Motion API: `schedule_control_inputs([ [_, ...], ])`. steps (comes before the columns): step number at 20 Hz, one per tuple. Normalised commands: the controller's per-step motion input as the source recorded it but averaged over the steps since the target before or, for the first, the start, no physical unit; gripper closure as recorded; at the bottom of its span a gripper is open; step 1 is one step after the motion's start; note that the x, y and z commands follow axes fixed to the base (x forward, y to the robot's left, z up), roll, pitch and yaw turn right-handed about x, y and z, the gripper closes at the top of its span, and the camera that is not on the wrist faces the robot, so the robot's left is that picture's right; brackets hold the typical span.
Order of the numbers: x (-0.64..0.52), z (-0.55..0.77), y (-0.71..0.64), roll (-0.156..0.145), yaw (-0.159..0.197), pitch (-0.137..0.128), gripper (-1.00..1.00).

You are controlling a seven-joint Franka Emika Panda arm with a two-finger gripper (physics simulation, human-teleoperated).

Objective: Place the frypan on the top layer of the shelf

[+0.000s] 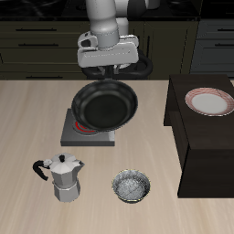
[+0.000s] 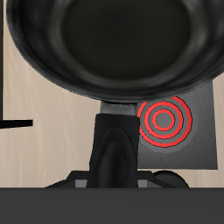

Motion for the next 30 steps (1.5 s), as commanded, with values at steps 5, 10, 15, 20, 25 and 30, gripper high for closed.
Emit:
schedule_control_inputs([
  [5, 0.01, 0.07, 0.04, 0.048, 0.209, 0.021, 1.0],
  [10, 0.01, 0.0, -0.01, 0.019, 0.156, 0.018, 1.0],
  [15, -0.01, 0.02, 0.04, 0.027, 0.133, 0.012, 1.0],
  [20, 0.03, 0.01, 0.0, 0.013, 0.142, -0.012, 1.0],
  [25, 0.03, 0.05, -0.05, 0.006, 0.11, -0.031, 1.0],
  [30, 0.01, 0.01, -0.05, 0.039, 0.122, -0.019, 1.0],
])
